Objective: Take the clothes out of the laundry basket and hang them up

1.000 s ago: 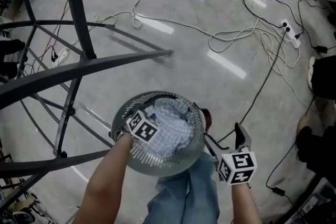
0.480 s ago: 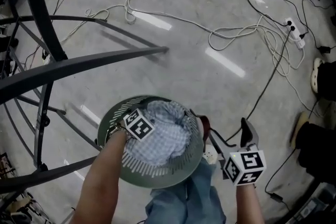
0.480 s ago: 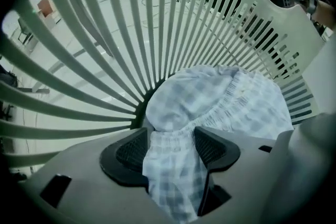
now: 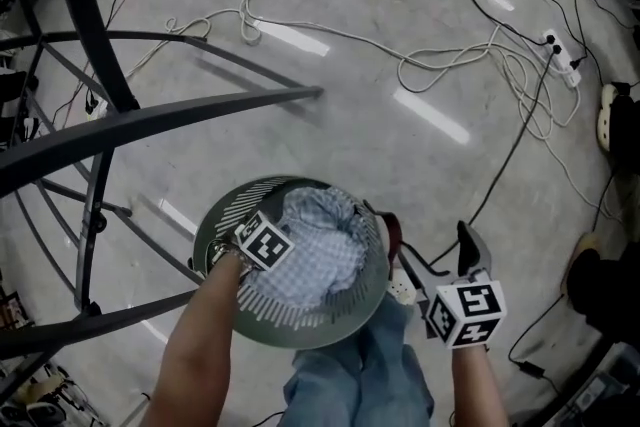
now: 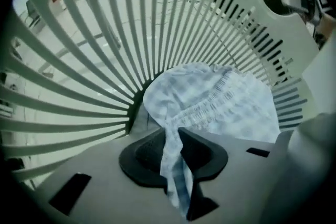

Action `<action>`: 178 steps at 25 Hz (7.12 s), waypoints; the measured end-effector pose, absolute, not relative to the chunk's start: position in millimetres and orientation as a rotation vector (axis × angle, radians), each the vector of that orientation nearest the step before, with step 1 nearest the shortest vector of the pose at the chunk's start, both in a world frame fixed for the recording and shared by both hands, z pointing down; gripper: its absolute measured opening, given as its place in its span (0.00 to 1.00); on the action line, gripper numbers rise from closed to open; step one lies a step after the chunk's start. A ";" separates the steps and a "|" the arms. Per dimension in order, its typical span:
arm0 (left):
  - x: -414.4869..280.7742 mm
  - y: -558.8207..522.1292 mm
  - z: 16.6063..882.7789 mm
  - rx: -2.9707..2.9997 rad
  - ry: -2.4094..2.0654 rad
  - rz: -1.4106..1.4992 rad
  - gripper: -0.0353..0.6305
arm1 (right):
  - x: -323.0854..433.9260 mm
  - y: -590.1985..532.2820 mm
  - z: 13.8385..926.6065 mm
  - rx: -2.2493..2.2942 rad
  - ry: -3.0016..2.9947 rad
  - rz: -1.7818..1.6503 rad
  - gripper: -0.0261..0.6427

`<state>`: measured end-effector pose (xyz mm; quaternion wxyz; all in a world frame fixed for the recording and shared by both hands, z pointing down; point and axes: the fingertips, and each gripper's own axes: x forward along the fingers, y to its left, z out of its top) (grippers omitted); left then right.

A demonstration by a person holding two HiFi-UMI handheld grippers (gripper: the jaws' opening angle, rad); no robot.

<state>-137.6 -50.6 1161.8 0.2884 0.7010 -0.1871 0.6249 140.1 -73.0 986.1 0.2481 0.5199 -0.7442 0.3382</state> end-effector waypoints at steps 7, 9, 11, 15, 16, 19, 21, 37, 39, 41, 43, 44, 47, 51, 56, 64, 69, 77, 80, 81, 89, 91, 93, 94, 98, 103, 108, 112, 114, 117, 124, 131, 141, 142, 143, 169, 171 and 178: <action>-131.5 -37.4 1095.9 1.952 -0.529 1.675 0.11 | 126.8 -68.6 925.9 1.371 -2.061 0.918 0.74; -131.2 -35.7 1073.5 1.955 -0.554 1.650 0.11 | 122.9 -64.4 908.0 1.356 -2.064 0.918 0.73; -132.6 -33.5 1052.5 1.958 -0.562 1.644 0.11 | 118.2 -60.3 891.5 1.347 -2.064 0.924 0.71; -132.6 -26.4 1014.2 1.975 -0.569 1.640 0.11 | 108.4 -51.3 861.6 1.323 -2.054 0.936 0.70; -132.0 -23.2 1005.0 1.978 -0.573 1.636 0.11 | 106.1 -48.8 853.8 1.313 -2.055 0.937 0.69; -130.5 -16.1 977.9 1.984 -0.590 1.620 0.11 | 99.9 -44.1 829.9 1.290 -2.062 0.933 0.69; -129.2 -11.4 959.4 1.996 -0.603 1.615 0.11 | 95.6 -40.5 814.9 1.277 -2.065 0.933 0.69; -132.6 7.4 822.7 2.120 -0.700 1.599 0.11 | 63.2 -8.7 706.0 1.076 -2.098 0.816 0.69; -131.5 13.0 802.5 2.137 -0.688 1.621 0.11 | 60.3 -2.3 685.4 1.054 -2.104 0.808 0.68; -130.7 17.4 782.5 2.153 -0.690 1.638 0.11 | 57.7 4.0 664.9 1.031 -2.111 0.801 0.68; -129.0 19.6 763.4 2.176 -0.696 1.652 0.11 | 54.8 9.4 643.6 1.003 -2.121 0.790 0.68; -128.2 20.1 754.5 2.184 -0.700 1.656 0.11 | 53.3 11.9 633.0 0.989 -2.128 0.781 0.68; -126.0 17.3 728.1 2.188 -0.735 1.642 0.11 | 50.5 16.0 603.7 0.946 -2.149 0.731 0.68; -120.7 8.8 684.3 2.208 -0.815 1.588 0.11 | 51.9 18.3 570.2 0.917 -2.158 0.670 0.68; -114.9 -5.6 618.5 2.262 -0.894 1.510 0.11 | 51.2 19.3 532.3 0.865 -2.173 0.590 0.68; -104.9 -18.3 529.7 2.389 -0.829 1.537 0.11 | 42.5 -1.6 481.9 0.753 -2.230 0.436 0.68; -103.5 -17.1 478.9 2.497 -0.731 1.606 0.11 | 31.8 -28.9 473.6 0.783 -2.292 0.451 0.66; -97.4 -3.2 408.0 2.622 -0.606 1.677 0.11 | -9.9 -42.5 518.8 0.485 -2.291 0.354 0.57; -99.1 6.2 395.8 2.645 -0.564 1.702 0.11 | -30.9 -47.0 530.5 0.331 -2.291 0.281 0.49; -100.1 9.3 394.2 2.652 -0.554 1.721 0.11 | -37.7 -49.0 535.3 0.280 -2.285 0.248 0.48; -96.9 9.1 388.2 2.637 -0.580 1.780 0.11 | -71.4 -34.3 578.5 -0.151 -2.159 0.057 0.46; -97.6 11.8 385.6 2.634 -0.586 1.778 0.11 | -83.6 -25.7 577.7 -0.221 -2.182 0.019 0.47; -102.3 15.9 384.7 2.625 -0.597 1.779 0.11 | -95.5 -16.6 573.0 -0.293 -2.190 -0.057 0.47; -106.7 18.0 384.7 2.619 -0.608 1.776 0.11 | -99.6 -12.2 569.8 -0.323 -2.184 -0.095 0.45; -130.4 25.9 386.0 2.578 -0.688 1.729 0.11 | -96.9 0.2 556.0 -0.375 -2.144 -0.128 0.12; -153.8 23.7 389.8 2.501 -0.823 1.678 0.11 | -59.5 -18.1 526.9 -0.259 -2.113 -0.095 0.11; -163.8 15.4 383.5 2.503 -0.906 1.589 0.11 | -34.5 -42.2 471.4 0.021 -2.129 -0.052 0.10; -168.3 13.2 375.8 2.539 -0.961 1.476 0.11 | -23.5 -44.7 426.6 0.182 -2.090 -0.116 0.10; -165.8 12.7 374.2 2.561 -0.977 1.454 0.11 | -17.0 -44.6 407.2 0.239 -2.058 -0.157 0.10; -166.4 14.5 368.8 2.594 -1.021 1.450 0.11 | -16.9 -42.3 377.8 0.325 -2.038 -0.216 0.10; -176.3 15.1 322.3 2.668 -1.180 1.433 0.11 | -25.4 -43.3 306.4 0.491 -2.016 -0.416 0.09; -195.7 12.6 278.0 2.605 -1.464 1.476 0.11 | -47.1 -46.6 258.8 0.473 -2.089 -0.561 0.09; -256.3 65.0 242.3 2.237 -1.895 1.432 0.11 | -125.4 -33.5 221.8 0.203 -2.254 -0.785 0.09; -263.4 74.2 238.2 2.193 -1.931 1.432 0.11 | -135.4 -30.0 218.7 0.173 -2.272 -0.798 0.09; -270.3 83.8 234.3 2.147 -1.966 1.431 0.11 | -145.5 -26.1 215.6 0.141 -2.287 -0.814 0.09; -373.8 205.4 -37.9 1.189 -2.780 1.938 0.11 | -281.0 56.2 -41.7 0.133 -2.438 -1.671 0.09; -381.1 209.5 -73.8 1.030 -2.869 2.023 0.11 | -289.6 60.8 -73.5 0.219 -2.429 -1.778 0.09; -380.2 217.1 -154.8 0.291 -3.013 2.404 0.11 | -296.5 66.5 -143.6 0.521 -2.381 -2.055 0.09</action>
